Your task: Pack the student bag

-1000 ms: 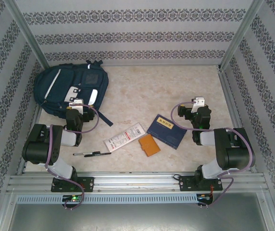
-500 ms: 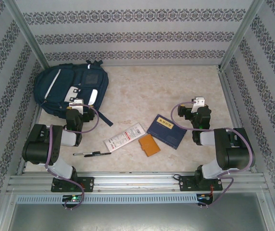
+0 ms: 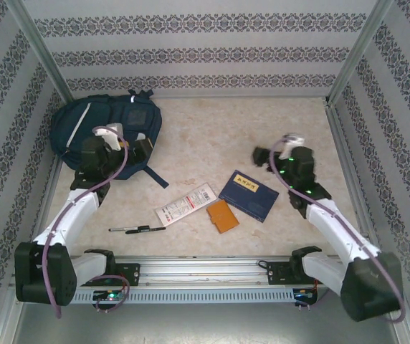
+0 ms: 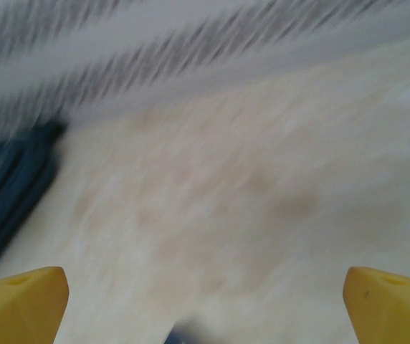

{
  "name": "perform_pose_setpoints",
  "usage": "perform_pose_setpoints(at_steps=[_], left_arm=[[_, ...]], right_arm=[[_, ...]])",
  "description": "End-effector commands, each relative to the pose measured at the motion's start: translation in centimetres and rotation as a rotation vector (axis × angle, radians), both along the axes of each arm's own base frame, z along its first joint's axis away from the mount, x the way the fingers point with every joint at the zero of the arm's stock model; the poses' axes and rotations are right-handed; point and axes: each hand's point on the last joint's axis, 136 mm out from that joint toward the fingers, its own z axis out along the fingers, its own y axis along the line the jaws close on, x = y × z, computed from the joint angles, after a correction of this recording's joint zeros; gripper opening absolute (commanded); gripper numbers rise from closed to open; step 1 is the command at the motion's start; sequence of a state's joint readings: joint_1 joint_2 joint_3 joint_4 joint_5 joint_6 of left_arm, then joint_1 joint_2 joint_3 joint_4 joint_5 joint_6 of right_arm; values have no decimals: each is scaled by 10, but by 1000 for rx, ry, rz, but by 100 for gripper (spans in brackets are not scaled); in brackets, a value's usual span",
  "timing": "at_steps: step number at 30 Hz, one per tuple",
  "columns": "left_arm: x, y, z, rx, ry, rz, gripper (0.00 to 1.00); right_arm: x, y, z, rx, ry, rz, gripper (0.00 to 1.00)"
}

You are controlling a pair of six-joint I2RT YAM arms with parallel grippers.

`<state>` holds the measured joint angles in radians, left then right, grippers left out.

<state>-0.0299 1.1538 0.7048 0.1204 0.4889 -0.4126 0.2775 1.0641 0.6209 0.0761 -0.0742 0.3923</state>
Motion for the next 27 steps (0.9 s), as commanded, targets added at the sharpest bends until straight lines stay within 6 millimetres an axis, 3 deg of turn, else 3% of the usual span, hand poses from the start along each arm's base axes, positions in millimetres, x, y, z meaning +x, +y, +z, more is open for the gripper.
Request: perform_pose_setpoints(at_steps=[1, 4, 6, 9, 12, 15, 21, 27], left_arm=[[-52, -38, -50, -94, 362, -164, 99], [-77, -41, -72, 70, 458, -208, 99], [-89, -35, -81, 104, 518, -195, 99], [-98, -26, -84, 147, 553, -166, 99], [-88, -9, -78, 213, 538, -74, 99], [-62, 2, -65, 276, 526, -8, 99], [15, 20, -51, 451, 513, 59, 99], [77, 35, -98, 590, 609, 124, 99]], right_arm=[[-65, 48, -61, -215, 345, 218, 98], [-91, 53, -81, -414, 459, 224, 98], [-101, 49, -88, -432, 550, 200, 98], [-106, 51, -90, -307, 661, 165, 98], [-98, 47, -93, -115, 730, 81, 98], [-87, 47, -94, -55, 744, 43, 98], [-86, 69, -94, -88, 787, 102, 95], [-94, 72, -99, -79, 798, 78, 95]])
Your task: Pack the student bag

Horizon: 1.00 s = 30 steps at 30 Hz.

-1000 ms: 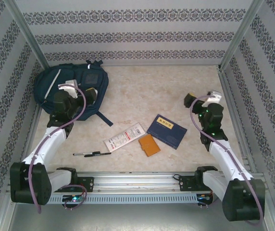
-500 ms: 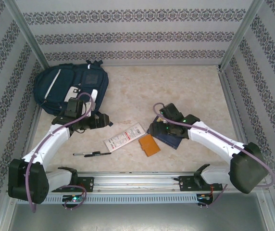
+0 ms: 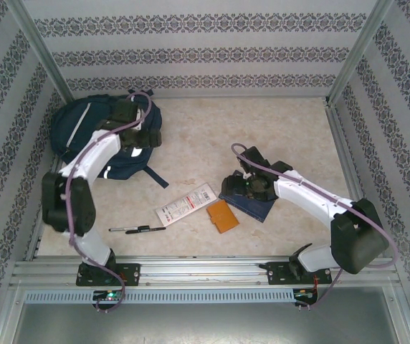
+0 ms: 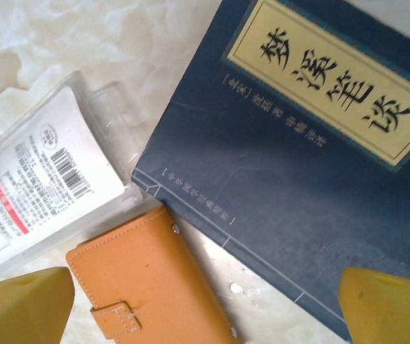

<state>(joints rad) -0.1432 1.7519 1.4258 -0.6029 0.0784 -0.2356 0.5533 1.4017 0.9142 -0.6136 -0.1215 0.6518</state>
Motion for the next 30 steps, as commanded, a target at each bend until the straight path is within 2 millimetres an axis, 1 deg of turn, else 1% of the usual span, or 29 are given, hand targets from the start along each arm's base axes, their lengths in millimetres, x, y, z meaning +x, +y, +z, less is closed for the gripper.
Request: perform_pose_setpoints(at_steps=[1, 2, 3, 4, 5, 6, 7, 8, 9, 10, 11, 13, 15, 16, 17, 18, 20, 21, 22, 23, 24, 25, 26, 28, 30], left_arm=[[9, 24, -38, 171, 113, 41, 99], [14, 30, -47, 202, 138, 70, 99], [20, 31, -54, 213, 152, 75, 93], [25, 31, -61, 217, 159, 76, 85], [29, 29, -71, 211, 168, 72, 69], [31, 25, -79, 193, 189, 68, 50], [33, 21, -84, 177, 203, 62, 33], [35, 14, -86, 152, 214, 52, 14], [37, 4, -82, 118, 213, 31, 4], [39, -7, -75, 93, 202, 10, 1], [41, -20, -63, 70, 177, -5, 0], [46, -59, -33, -12, 105, -63, 0], [47, -109, -2, -142, 47, -108, 0], [47, -128, 9, -181, 31, -119, 0], [48, -149, 20, -221, 7, -143, 4], [49, -172, 27, -256, -12, -188, 19], [50, -207, 37, -331, -31, -282, 33], [49, -223, 44, -404, -24, -331, 43], [46, -232, 50, -459, -7, -361, 51], [42, -238, 57, -495, 11, -388, 56], [36, -238, 65, -495, 17, -414, 57], [31, -234, 72, -469, 9, -427, 58], [27, -224, 80, -414, -9, -423, 61], [20, -194, 91, -297, -49, -391, 67], [10, -157, 99, -223, -64, -338, 75]], right_arm=[[-8, 2, 1, 23, 21, -36, 95], [-9, 4, 1, 35, 20, -37, 95], [-11, 6, 0, 48, 21, -35, 95], [-13, 8, 1, 58, 21, -31, 95], [-14, 9, 1, 65, 21, -27, 95], [-16, 11, 1, 69, 20, -23, 95], [-16, 11, 2, 72, 18, -22, 95], [-16, 12, 4, 76, 15, -19, 95], [-16, 12, 7, 79, 9, -14, 95], [-16, 11, 9, 76, 3, -11, 95], [-15, 10, 13, 70, -9, -9, 95], [-12, 4, 20, 55, -32, -12, 96], [-5, -3, 26, 62, -48, -36, 96], [-2, -5, 27, 72, -50, -49, 96], [2, -7, 27, 87, -51, -63, 96], [7, -10, 27, 102, -46, -87, 96], [14, -11, 27, 141, -33, -125, 96], [18, -9, 28, 162, -32, -136, 96], [21, -7, 29, 175, -35, -142, 96], [25, -4, 30, 189, -39, -145, 96], [28, 0, 31, 203, -39, -142, 96], [30, 5, 32, 215, -39, -140, 96], [32, 10, 32, 226, -37, -128, 96], [34, 26, 33, 246, -38, -81, 95], [35, 46, 35, 246, -38, -16, 95]])
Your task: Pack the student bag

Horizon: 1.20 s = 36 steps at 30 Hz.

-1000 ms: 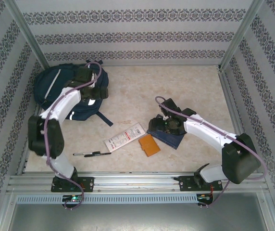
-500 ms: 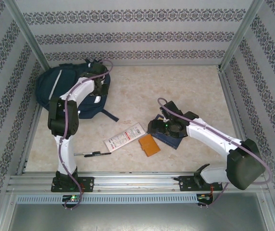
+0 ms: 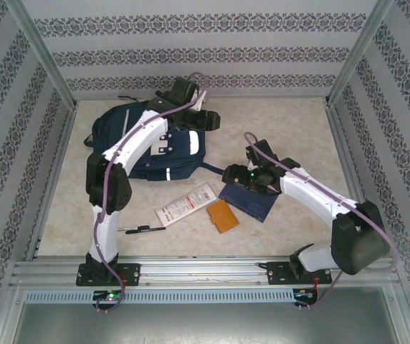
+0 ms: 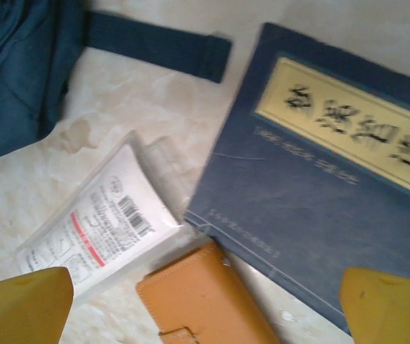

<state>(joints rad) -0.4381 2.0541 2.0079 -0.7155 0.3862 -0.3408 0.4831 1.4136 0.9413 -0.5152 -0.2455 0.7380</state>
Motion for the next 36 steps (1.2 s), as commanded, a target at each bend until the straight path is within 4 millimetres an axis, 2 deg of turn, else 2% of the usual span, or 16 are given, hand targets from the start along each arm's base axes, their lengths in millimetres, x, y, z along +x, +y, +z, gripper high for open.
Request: perform_pose_setpoints(at_steps=[1, 6, 9, 11, 13, 17, 19, 21, 23, 25, 28, 30, 33, 34, 35, 36], left_arm=[[-22, 77, 24, 134, -22, 95, 76], [-32, 213, -11, 277, 45, 425, 81], [-41, 272, -34, 349, 88, 551, 83], [-41, 293, -47, 397, 95, 578, 85], [-36, 301, -63, 417, 110, 574, 87], [-30, 286, -97, 351, 215, 510, 91], [-35, 276, -101, 301, 265, 489, 93], [-38, 269, -90, 259, 250, 481, 93], [-42, 268, -72, 244, 203, 481, 94], [-46, 270, -52, 257, 153, 474, 95], [-53, 274, -31, 290, 95, 457, 97], [-57, 275, -33, 305, 95, 444, 98], [-60, 271, -56, 291, 163, 437, 98], [-61, 272, -63, 292, 189, 448, 98], [-61, 273, -71, 296, 217, 464, 98], [-61, 273, -77, 294, 233, 473, 98]], right_arm=[[9, 42, 15, 65, -37, 102, 95], [37, 98, 17, 121, -42, 136, 94], [63, 127, 16, 172, -46, 80, 91], [83, 140, 9, 195, -58, 27, 88], [101, 151, 1, 230, -66, -28, 83], [128, 175, -19, 263, -78, -48, 69], [134, 173, -34, 241, -49, -73, 53], [137, 159, -45, 212, -22, -108, 33], [139, 142, -40, 193, -31, -117, 3], [146, 121, -23, 194, -64, -95, 0], [168, 72, 6, 194, -117, -73, 0], [191, 18, 8, 139, -125, -134, 0], [217, -42, -7, 127, -102, -222, 0], [223, -53, -8, 137, -93, -244, 8], [225, -64, -9, 135, -83, -268, 41], [224, -68, -6, 130, -86, -277, 55]])
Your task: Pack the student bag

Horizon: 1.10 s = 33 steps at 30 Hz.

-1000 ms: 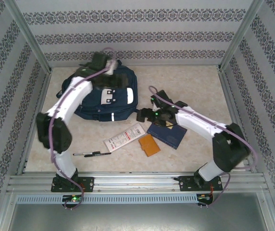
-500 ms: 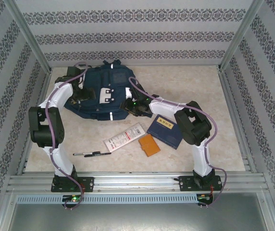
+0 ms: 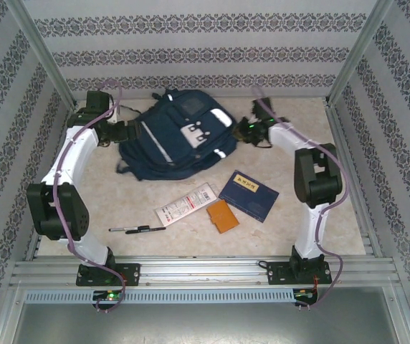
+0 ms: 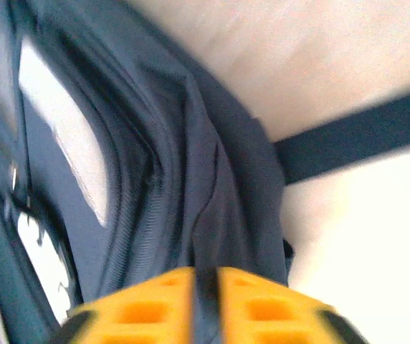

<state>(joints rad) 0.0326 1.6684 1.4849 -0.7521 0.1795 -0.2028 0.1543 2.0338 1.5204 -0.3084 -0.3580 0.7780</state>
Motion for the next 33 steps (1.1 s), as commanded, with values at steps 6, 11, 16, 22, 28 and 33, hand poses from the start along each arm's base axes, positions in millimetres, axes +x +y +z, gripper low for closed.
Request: perform_pose_setpoints(at_steps=[6, 11, 16, 22, 28, 33], left_arm=[[-5, -27, -80, -183, 195, 44, 100], [-5, -65, -94, -290, 211, -17, 100], [-9, -94, -95, -387, 169, -47, 99], [-12, -122, -111, -459, 179, -120, 90], [-32, -138, -119, -519, 218, -178, 35], [-80, -143, -102, -534, 159, -227, 17]], right_arm=[[-52, 30, 35, -33, -16, 114, 62], [-114, 79, 25, -41, 18, 193, 64], [-141, 98, -12, -47, 117, 214, 67], [-111, 119, -18, 10, 102, 237, 62], [-85, 142, 1, 21, 10, 358, 27], [-76, 188, 22, 132, -50, 512, 27]])
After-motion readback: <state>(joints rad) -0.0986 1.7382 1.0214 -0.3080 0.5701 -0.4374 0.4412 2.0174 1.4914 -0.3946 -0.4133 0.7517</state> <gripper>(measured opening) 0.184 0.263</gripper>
